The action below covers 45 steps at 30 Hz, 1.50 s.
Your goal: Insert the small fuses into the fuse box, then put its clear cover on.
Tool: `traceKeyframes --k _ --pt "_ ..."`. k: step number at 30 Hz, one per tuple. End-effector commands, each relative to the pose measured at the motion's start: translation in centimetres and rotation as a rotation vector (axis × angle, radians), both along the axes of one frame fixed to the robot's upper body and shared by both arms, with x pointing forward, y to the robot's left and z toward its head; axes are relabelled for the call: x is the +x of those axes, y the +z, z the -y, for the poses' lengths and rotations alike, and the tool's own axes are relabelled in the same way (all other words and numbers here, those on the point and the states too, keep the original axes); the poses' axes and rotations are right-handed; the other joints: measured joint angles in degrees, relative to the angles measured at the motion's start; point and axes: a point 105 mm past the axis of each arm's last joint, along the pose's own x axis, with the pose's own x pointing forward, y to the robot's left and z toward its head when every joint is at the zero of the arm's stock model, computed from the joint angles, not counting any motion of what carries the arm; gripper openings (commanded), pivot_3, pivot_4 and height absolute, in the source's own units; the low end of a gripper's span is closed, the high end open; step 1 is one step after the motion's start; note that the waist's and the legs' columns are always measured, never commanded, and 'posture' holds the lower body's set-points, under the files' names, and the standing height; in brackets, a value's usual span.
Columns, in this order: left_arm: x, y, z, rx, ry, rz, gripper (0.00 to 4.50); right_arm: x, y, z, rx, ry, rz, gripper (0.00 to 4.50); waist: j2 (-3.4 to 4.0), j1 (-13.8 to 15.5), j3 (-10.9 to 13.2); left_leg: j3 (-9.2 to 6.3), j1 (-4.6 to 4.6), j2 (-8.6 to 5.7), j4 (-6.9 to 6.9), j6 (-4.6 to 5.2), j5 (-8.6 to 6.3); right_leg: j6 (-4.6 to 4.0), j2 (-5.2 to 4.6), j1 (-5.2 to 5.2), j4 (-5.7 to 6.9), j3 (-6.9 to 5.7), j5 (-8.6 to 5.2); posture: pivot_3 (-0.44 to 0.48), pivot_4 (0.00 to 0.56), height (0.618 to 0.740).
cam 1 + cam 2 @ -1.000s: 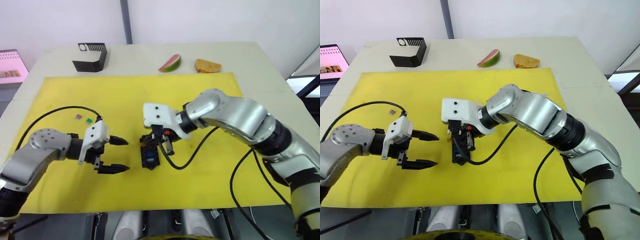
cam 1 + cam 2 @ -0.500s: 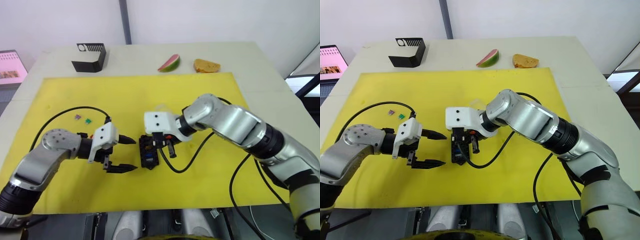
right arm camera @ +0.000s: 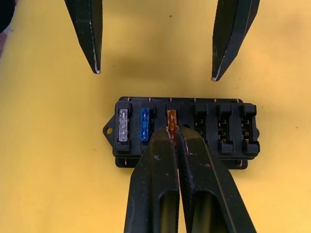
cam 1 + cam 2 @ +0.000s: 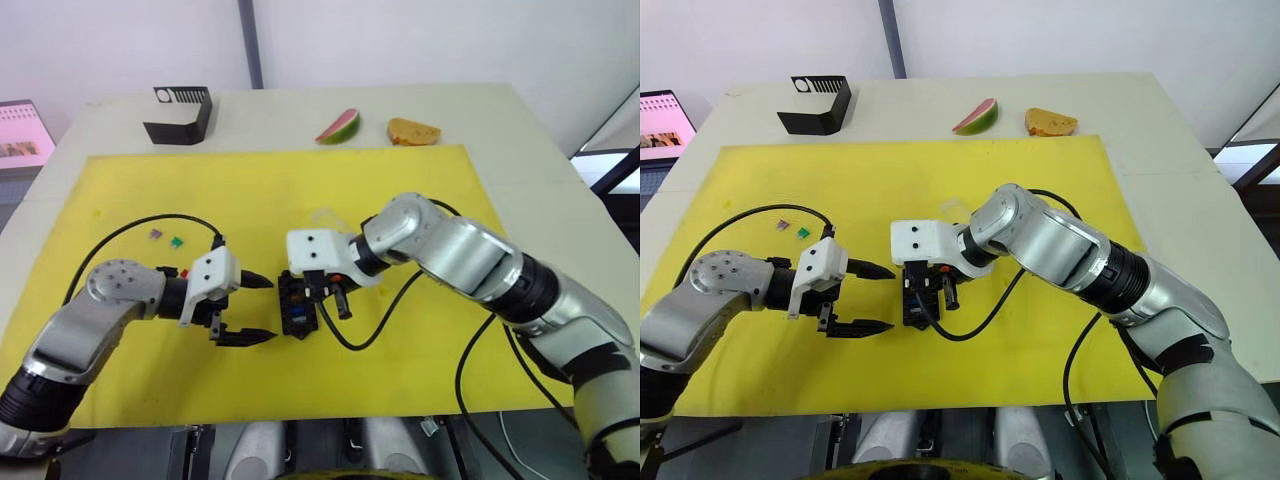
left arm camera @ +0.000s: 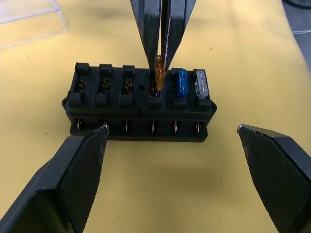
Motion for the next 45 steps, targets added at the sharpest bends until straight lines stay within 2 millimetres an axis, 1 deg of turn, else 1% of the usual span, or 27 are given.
traceKeyframes --k 1,18,20,21,22,23,24,25,27,29,32,34,35,36,38,39,45 --pt "-0.5 0.6 0.6 -0.006 -0.03 0.032 4.47 -0.1 0.4 -0.2 0.01 0.021 0.028 0.0 0.0 0.0 0.0 0.0 0.0 0.0 0.0 0.0 0.0 0.0 0.0 0.0 0.0 0.0 0.0 0.0 0.15 0.74" --pt "-0.5 0.5 0.8 -0.007 -0.019 0.04 4.47 0.2 -0.4 -0.4 -0.009 0.026 0.033 0.0 -0.01 0.0 0.0 0.0 0.02 -0.01 0.02 -0.05 0.03 0.0 0.01 0.0 0.05 0.0 0.0 0.0 0.15 0.74" --pt "-0.5 0.5 0.8 -0.007 -0.016 0.041 4.5 0.0 -0.1 -0.4 0.003 0.034 0.034 0.69 -0.02 0.0 0.0 0.0 0.02 -0.01 0.02 -0.05 0.03 0.0 0.01 0.0 0.06 0.0 0.0 0.0 0.15 0.74" --pt "-0.5 0.5 0.8 -0.007 -0.016 0.042 4.5 0.0 0.0 -0.4 0.008 0.036 0.034 0.94 -0.02 0.0 0.0 0.0 0.02 -0.01 0.02 -0.05 0.03 0.0 0.01 0.0 0.06 0.0 0.0 0.0 0.15 0.74" --pt "-0.5 0.5 0.8 -0.007 -0.016 0.042 4.5 0.0 0.3 -0.4 0.018 0.034 0.033 1.42 -0.02 0.0 0.0 0.0 0.02 -0.01 0.02 -0.05 0.03 0.0 0.01 0.0 0.06 0.0 0.0 0.0 0.15 0.74" --pt "-0.5 0.6 0.8 -0.007 -0.015 0.044 4.5 0.0 1.0 -0.2 0.053 0.022 0.019 2.0 -0.02 0.0 0.0 0.0 0.02 -0.01 0.02 -0.06 0.03 0.0 0.01 0.0 0.06 0.0 0.0 0.0 0.15 0.74" --pt "-0.5 0.7 0.8 -0.009 -0.015 0.045 4.5 0.0 1.7 0.0 0.099 0.024 0.018 2.42 -0.02 0.0 0.0 0.0 0.02 -0.01 0.02 -0.05 0.03 0.0 0.01 0.0 0.06 0.0 0.0 0.0 0.15 0.74" --pt "-0.4 0.7 0.8 -0.012 -0.013 0.046 4.5 -0.1 2.2 0.3 0.149 0.035 0.022 2.42 -0.02 0.1 0.0 0.0 0.02 -0.02 0.02 -0.06 0.03 0.0 0.01 0.0 0.05 0.0 0.0 0.0 0.15 0.74" --pt "-0.2 0.7 0.9 -0.013 -0.007 0.051 4.5 0.0 2.6 0.6 0.306 0.05 0.008 2.42 -0.09 0.3 -0.1 -0.01 0.02 -0.02 0.02 -0.06 0.03 0.01 0.01 0.03 0.03 -0.01 0.0 0.0 0.15 0.74" --pt "-0.1 0.7 0.8 -0.01 -0.003 0.056 4.5 0.3 2.2 1.0 0.434 0.04 -0.002 2.42 -0.12 0.2 -0.1 -0.03 0.06 -0.02 0.03 -0.05 0.03 0.01 0.01 0.13 -0.03 -0.04 0.01 0.0 0.15 0.74" --pt "-0.1 0.8 0.8 -0.012 -0.001 0.057 4.5 -0.1 2.0 1.2 0.538 0.039 -0.024 2.42 -0.11 0.0 -0.1 -0.02 0.08 -0.03 0.05 -0.05 0.03 0.02 0.01 0.15 0.04 -0.03 0.01 0.0 0.15 0.74" --pt "0.0 0.9 0.8 -0.01 -0.003 0.062 4.5 -0.3 2.1 1.0 0.615 0.016 -0.07 1.9 -0.09 -0.1 -0.1 -0.02 0.1 -0.02 0.05 -0.1 0.05 0.02 0.02 0.11 0.09 -0.03 0.01 0.0 0.15 0.74" --pt "0.1 1.0 0.8 -0.01 -0.004 0.063 4.5 -0.4 1.8 1.1 0.629 0.013 -0.073 1.55 -0.09 -0.1 -0.1 -0.03 0.11 -0.02 0.04 -0.11 0.06 0.02 0.04 0.11 0.12 -0.04 0.01 0.0 0.15 0.74" --pt "0.1 1.0 0.7 -0.009 -0.005 0.064 4.5 -0.5 1.6 1.1 0.636 0.012 -0.073 1.16 -0.09 0.0 -0.1 -0.04 0.14 -0.01 0.03 -0.12 0.07 0.02 0.05 0.12 0.14 -0.04 0.01 0.0 0.15 0.74" --pt "0.2 1.1 0.8 -0.009 -0.007 0.065 4.5 -0.8 0.9 1.1 0.632 0.011 -0.074 0.13 -0.09 0.1 -0.1 -0.04 0.16 -0.01 0.02 -0.12 0.07 0.02 0.05 0.14 0.13 -0.04 0.01 0.0 0.15 0.74" --pt "0.3 1.1 0.8 -0.007 -0.012 0.066 4.5 -0.8 0.6 1.1 0.631 0.006 -0.077 0.06 -0.09 0.1 -0.1 -0.04 0.16 -0.01 0.04 -0.12 0.07 0.02 0.05 0.16 0.12 -0.04 0.01 0.0 0.15 0.74" --pt "0.3 1.0 0.7 0.013 -0.03 0.069 4.5 -0.5 -1.1 1.0 0.587 -0.032 -0.063 0.06 -0.1 0.1 -0.1 -0.04 0.16 -0.01 0.05 -0.12 0.07 0.02 0.05 0.17 0.11 -0.04 0.01 0.0 0.15 0.74"
